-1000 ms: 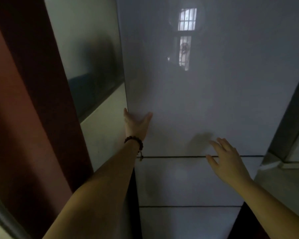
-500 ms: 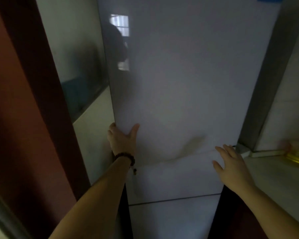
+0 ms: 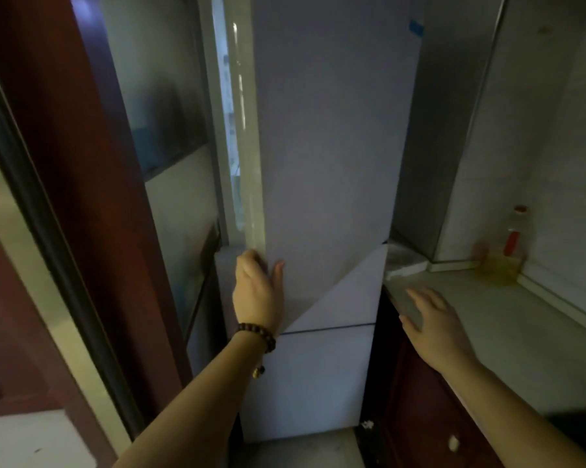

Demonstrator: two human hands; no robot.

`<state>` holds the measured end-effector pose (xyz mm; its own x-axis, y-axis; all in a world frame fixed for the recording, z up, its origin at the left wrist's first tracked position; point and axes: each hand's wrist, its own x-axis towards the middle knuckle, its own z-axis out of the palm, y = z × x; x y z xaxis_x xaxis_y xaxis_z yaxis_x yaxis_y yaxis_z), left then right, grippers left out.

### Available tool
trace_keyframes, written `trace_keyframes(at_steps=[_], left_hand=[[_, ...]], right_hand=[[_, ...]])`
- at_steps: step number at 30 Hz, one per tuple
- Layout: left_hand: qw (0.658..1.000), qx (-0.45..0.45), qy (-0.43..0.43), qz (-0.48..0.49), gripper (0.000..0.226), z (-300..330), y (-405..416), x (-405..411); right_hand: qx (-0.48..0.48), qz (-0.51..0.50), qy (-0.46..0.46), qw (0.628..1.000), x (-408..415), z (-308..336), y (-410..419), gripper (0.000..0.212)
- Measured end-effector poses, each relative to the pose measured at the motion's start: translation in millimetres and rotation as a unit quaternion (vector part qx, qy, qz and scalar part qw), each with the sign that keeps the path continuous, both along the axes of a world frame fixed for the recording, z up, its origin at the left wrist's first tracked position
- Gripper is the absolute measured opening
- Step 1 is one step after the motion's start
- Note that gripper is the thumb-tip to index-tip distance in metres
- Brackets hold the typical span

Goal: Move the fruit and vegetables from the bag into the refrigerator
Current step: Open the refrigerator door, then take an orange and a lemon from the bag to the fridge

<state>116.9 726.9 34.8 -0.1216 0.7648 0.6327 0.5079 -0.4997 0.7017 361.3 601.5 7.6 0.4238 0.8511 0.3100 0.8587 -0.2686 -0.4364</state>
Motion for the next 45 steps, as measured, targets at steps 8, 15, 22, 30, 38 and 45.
trace_keyframes(at_steps=[8, 15, 22, 30, 38, 45], left_hand=[[0.990, 0.034, 0.080, -0.112, 0.039, 4.8, -121.9, 80.8], [0.962, 0.034, 0.124, -0.239, 0.033, 18.8, -162.7, 134.3], [0.969, 0.105, 0.168, -0.150, 0.059, 12.2, -122.3, 131.5], [0.899, 0.078, 0.328, -0.279, 0.076, -1.8, -98.9, 173.7], [0.849, 0.056, 0.391, -0.352, 0.080, 16.0, -113.8, 235.0], [0.802, 0.031, 0.467, -0.370, 0.084, 40.1, -117.2, 281.1]], right_hand=[[-0.007, -0.037, 0.010, 0.999, 13.8, 6.3, -106.2, 0.053], [0.006, -0.084, 0.021, 0.996, 38.7, 25.3, -156.2, 0.054], [0.011, -0.133, 0.014, 0.991, 63.8, 30.9, -183.7, 0.053], [0.001, -0.187, 0.028, 0.982, 74.3, 23.1, -192.2, 0.055], [-0.007, -0.239, 0.034, 0.970, 87.4, 15.8, -199.1, 0.056], [-0.011, -0.277, 0.014, 0.961, 105.0, 21.6, -205.6, 0.054]])
